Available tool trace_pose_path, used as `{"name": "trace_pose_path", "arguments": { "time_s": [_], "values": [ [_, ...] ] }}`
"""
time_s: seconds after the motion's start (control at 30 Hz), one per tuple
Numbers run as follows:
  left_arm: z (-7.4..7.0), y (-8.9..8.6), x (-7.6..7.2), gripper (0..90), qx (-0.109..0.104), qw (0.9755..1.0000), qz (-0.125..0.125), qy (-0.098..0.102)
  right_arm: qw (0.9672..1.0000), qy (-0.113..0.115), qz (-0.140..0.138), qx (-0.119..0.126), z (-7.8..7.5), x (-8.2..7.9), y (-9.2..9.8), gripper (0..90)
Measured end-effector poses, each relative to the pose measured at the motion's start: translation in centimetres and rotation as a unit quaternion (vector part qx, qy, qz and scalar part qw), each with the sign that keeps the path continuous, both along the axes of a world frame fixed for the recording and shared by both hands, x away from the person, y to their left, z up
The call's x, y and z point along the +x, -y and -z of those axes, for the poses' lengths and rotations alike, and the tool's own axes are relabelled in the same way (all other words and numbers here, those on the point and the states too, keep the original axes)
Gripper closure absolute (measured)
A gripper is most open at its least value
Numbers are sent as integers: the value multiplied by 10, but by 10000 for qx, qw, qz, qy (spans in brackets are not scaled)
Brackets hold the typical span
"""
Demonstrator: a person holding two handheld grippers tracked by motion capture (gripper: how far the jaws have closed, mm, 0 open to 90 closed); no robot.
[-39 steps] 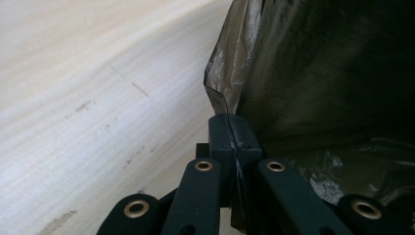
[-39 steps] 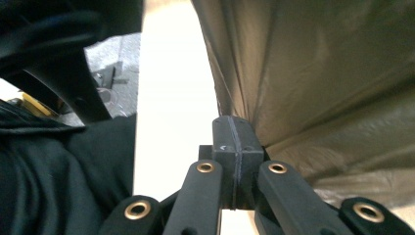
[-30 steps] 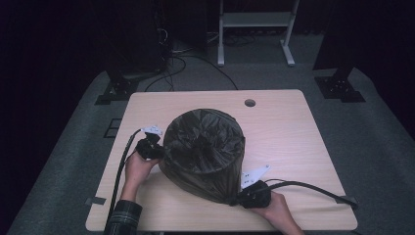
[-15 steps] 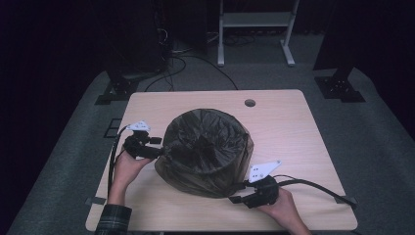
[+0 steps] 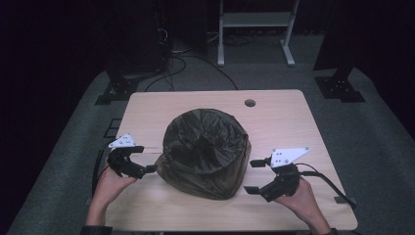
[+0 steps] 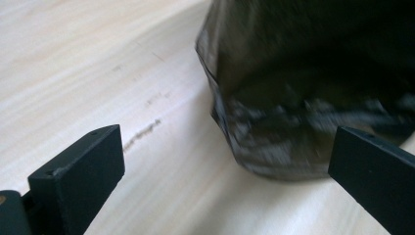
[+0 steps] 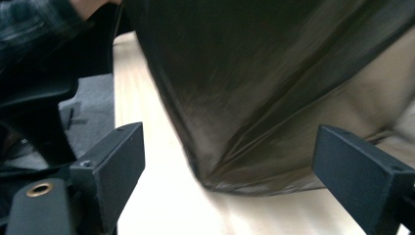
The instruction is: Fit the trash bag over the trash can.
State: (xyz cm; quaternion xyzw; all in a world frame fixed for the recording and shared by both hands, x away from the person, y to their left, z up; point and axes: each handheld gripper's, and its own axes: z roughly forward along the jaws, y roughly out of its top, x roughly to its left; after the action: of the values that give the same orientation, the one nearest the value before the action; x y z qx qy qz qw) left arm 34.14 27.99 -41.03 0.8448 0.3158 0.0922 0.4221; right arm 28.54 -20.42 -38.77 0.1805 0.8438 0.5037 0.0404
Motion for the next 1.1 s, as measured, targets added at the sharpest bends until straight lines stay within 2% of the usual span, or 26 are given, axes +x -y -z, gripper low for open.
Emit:
{"name": "trace_pose_path", "arguments": {
  "time_s": [0.1,0.3,0.47,0.53,0.7,0.77,0.87,0.93,1.03,1.1],
  "values": [
    [8,0,-9,0,85,9999,143,16,9996,230,171,-68,-15,2,5,106],
    [27,5,-24,0,436,9983,375,-25,9987,451,219,-15,-43,8,12,103],
    [40,13,-29,0,717,9961,508,-104,9983,542,216,39,-63,14,10,102],
    [46,16,-30,0,893,9944,552,-146,9981,566,237,34,-70,17,10,102],
    [58,19,-31,0,1058,9922,608,-235,9979,553,317,-94,-85,29,5,102],
    [62,20,-32,0,1094,9919,614,-217,9979,538,328,-157,-91,35,2,102],
    [65,21,-33,0,1044,9925,634,-105,9976,533,346,-283,-99,43,-4,102],
    [66,23,-34,0,1076,9918,689,-14,9970,577,331,-401,-103,48,-10,103],
    [73,23,-35,0,724,9942,760,234,9961,609,248,-596,-109,55,-21,103],
    [73,23,-35,0,726,9942,759,232,9953,618,189,-716,-111,60,-29,103]
  ]
}}
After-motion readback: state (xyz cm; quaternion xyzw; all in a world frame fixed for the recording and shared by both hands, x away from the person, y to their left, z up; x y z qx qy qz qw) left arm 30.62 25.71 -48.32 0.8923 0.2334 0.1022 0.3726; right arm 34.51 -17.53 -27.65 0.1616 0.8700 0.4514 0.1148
